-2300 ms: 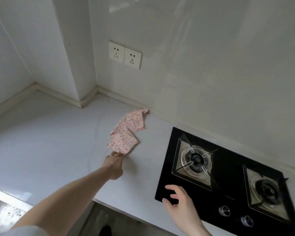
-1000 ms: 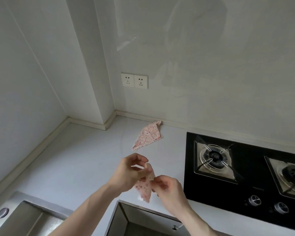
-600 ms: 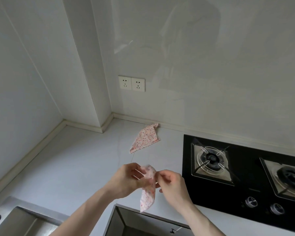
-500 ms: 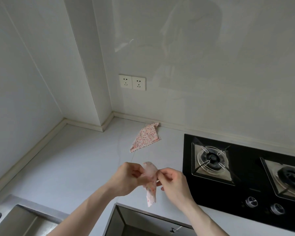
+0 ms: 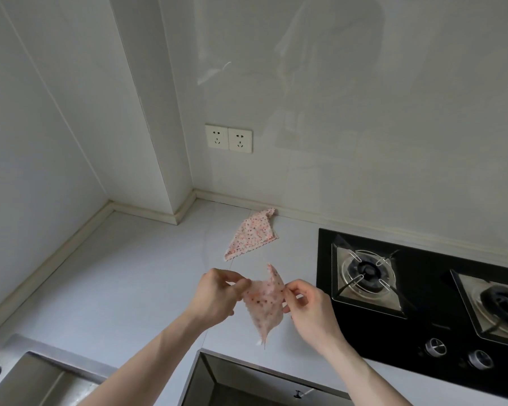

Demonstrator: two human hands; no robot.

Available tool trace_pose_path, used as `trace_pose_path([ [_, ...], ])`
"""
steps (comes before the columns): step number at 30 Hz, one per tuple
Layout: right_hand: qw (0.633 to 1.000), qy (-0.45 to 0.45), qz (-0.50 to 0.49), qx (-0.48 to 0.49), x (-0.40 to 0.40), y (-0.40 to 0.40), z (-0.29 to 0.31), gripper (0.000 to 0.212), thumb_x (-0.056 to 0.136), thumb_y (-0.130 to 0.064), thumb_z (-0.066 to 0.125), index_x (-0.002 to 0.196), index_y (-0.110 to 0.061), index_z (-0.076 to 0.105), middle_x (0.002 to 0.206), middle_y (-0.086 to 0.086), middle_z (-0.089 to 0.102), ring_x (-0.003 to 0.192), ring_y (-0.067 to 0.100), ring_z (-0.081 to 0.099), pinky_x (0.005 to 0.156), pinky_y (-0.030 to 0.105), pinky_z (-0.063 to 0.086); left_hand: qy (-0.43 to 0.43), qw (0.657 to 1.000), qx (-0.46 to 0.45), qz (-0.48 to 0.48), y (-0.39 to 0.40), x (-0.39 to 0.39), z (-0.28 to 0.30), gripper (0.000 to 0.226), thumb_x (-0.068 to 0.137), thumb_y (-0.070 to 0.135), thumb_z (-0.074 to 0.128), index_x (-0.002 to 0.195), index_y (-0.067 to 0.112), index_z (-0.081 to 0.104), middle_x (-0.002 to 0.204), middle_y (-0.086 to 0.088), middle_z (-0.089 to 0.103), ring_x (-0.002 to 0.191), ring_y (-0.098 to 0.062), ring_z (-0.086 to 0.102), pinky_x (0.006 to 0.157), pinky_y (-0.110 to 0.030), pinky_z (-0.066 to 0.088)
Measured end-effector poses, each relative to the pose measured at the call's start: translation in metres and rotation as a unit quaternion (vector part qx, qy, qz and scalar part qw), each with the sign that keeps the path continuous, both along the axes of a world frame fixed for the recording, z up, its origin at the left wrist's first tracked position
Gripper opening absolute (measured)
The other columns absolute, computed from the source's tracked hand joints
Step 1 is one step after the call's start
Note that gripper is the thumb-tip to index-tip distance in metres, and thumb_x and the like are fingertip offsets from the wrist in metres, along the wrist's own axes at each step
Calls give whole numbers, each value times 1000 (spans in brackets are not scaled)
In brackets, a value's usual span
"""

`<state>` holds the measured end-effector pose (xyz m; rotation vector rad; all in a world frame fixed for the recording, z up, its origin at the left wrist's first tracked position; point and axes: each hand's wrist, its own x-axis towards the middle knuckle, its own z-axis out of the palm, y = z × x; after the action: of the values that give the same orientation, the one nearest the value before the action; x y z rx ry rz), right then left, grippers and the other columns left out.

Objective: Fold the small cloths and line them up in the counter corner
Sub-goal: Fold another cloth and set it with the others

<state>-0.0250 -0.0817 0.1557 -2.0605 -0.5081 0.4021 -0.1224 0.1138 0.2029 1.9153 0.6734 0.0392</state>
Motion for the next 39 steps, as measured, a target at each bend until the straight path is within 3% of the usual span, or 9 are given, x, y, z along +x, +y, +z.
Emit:
trace_pose_path([
  [4, 999, 21, -37, 5, 5, -10, 0, 20, 103, -23, 58, 84, -22, 64, 81, -11, 72, 73, 2, 72, 62, 15, 49, -52, 998, 12, 30, 8, 0, -3, 19, 99, 24, 60, 86, 16, 72, 83, -2, 71, 76, -29, 66, 54, -39, 60],
  [9, 993, 110, -49, -20, 19, -28, -21, 16, 107, -23, 48, 96, -22, 59, 101, -1, 68, 101, 18, 67, 86, 44, 59, -116, 989, 81, -28, 11, 4, -6, 16, 104, 19, 52, 89, 16, 57, 83, -2, 64, 79, -21, 63, 63, -37, 62],
  [12, 985, 164, -49, -19, 10, -29, -26, 11, 101, -14, 52, 105, -22, 59, 113, 3, 65, 106, 18, 63, 89, 41, 54, -113, 983, 119, -80, 8, 9, -11, 15, 104, 23, 49, 90, 26, 52, 82, 8, 65, 79, -17, 64, 74, -39, 60],
  [16, 971, 239, 23, 7, -22, -11, -18, 50, 78, -51, 71, 121, -33, 54, 126, -15, 59, 117, 4, 56, 100, 34, 48, -101, 964, 197, -146, -3, 19, -5, 13, 103, 23, 49, 93, 30, 50, 77, 17, 61, 70, -10, 58, 66, -30, 48],
  [19, 978, 206, 37, 8, -36, 9, -19, 54, 76, -53, 81, 119, -38, 51, 125, -22, 60, 120, 2, 54, 101, 30, 47, -106, 949, 238, -176, -11, 29, 2, 6, 102, 25, 54, 98, 26, 59, 79, 16, 63, 66, -6, 56, 62, -19, 40],
  [24, 986, 159, -34, 27, -37, 23, -20, 41, 80, -53, 80, 109, -34, 59, 114, -19, 68, 110, 2, 63, 94, 27, 53, -103, 949, 243, -170, -13, 35, 14, 4, 96, 30, 62, 92, 30, 63, 79, 17, 67, 62, 1, 60, 59, -10, 40],
  [28, 990, 119, -71, 20, -25, 12, -12, 5, 97, -33, 65, 100, -29, 65, 96, -13, 73, 88, 5, 71, 68, 13, 52, -97, 964, 192, -156, -11, 33, 23, 10, 96, 28, 64, 86, 30, 61, 79, 13, 71, 58, -5, 66, 60, -26, 54],
  [31, 986, 125, -102, 26, -14, -5, -10, 10, 100, -18, 57, 99, -19, 67, 77, -2, 73, 65, 10, 72, 54, 12, 48, -80, 975, 148, -144, -12, 29, 26, 11, 98, 24, 63, 87, 26, 62, 80, 8, 72, 54, -11, 69, 59, -31, 57],
  [39, 978, 207, 11, 29, -3, -29, -3, 19, 80, -32, 47, 69, -18, 43, 60, -12, 42, 67, 11, 44, 67, 29, 32, -51, 988, 53, -135, -18, 30, 15, 13, 99, 22, 61, 86, 19, 62, 83, 3, 71, 53, -24, 67, 52, -31, 53],
])
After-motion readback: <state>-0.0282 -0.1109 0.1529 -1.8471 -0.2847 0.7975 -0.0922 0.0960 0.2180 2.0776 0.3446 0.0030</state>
